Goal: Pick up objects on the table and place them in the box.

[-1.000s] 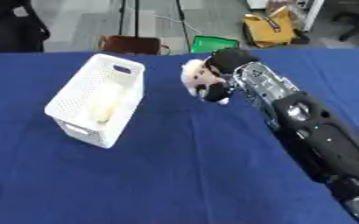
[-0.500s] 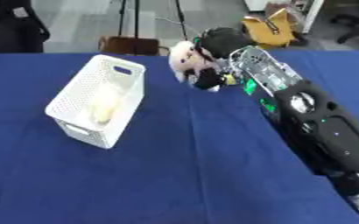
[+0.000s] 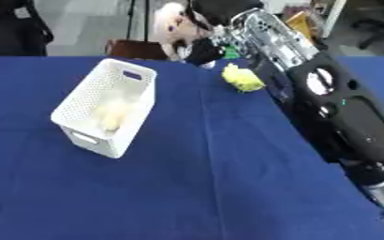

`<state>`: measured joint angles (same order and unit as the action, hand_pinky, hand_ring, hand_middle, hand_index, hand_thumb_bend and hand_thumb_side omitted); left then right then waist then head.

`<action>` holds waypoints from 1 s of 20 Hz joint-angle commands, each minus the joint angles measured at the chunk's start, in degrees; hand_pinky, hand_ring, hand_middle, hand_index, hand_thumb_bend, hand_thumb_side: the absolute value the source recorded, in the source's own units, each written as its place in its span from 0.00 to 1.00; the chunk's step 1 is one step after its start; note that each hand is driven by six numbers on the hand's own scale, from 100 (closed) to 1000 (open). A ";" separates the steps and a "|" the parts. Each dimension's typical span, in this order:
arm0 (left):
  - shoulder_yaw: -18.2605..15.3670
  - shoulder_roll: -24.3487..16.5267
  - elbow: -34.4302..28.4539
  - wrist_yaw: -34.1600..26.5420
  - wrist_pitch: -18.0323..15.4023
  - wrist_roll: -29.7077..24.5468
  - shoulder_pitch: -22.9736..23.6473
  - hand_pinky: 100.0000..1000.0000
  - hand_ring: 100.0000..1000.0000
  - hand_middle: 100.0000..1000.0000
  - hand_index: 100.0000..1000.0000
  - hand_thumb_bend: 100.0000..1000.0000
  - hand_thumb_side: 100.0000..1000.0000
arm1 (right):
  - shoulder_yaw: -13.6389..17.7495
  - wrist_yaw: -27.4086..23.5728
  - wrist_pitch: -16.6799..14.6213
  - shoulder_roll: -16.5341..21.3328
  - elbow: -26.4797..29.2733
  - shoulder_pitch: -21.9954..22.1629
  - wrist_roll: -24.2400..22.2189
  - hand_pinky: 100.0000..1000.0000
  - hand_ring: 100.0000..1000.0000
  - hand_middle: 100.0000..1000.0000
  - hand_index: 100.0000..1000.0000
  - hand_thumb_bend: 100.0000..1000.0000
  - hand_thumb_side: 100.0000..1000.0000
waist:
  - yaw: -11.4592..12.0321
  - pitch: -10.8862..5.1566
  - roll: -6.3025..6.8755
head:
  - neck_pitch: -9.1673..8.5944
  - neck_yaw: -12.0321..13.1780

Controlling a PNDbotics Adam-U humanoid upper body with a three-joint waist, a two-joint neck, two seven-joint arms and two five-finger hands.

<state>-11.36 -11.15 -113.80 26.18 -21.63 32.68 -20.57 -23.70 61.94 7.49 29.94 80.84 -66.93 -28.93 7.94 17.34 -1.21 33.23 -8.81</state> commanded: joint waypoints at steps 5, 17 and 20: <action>0.48 -1.00 -0.79 -0.57 -0.25 -0.55 -0.75 0.70 0.67 0.68 0.66 0.00 0.49 | 1.37 1.60 -0.03 -5.65 -4.74 -5.83 1.20 0.87 0.76 0.29 0.43 0.00 0.58 | 1.37 -1.00 -0.24 | -0.12 -1.30; 0.95 -0.41 -0.79 -1.29 -0.73 -1.06 -2.02 0.70 0.67 0.68 0.66 0.00 0.49 | 4.59 5.31 -0.10 -14.21 -17.05 -8.89 9.30 0.88 0.76 0.27 0.40 0.00 0.58 | 3.91 0.44 -0.22 | -1.22 -3.47; 0.96 -0.35 -0.79 -1.39 -0.80 -1.08 -2.21 0.70 0.67 0.68 0.66 0.00 0.49 | 5.13 6.15 -0.66 -15.37 -19.67 -8.94 11.62 0.88 0.76 0.27 0.40 0.00 0.58 | 4.22 0.63 -0.15 | -1.39 -3.74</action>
<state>-10.41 -11.10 -113.80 25.05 -22.28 31.76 -22.12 -19.41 67.25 6.97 14.63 61.70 -74.15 -18.40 12.07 18.95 -1.78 32.58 -12.27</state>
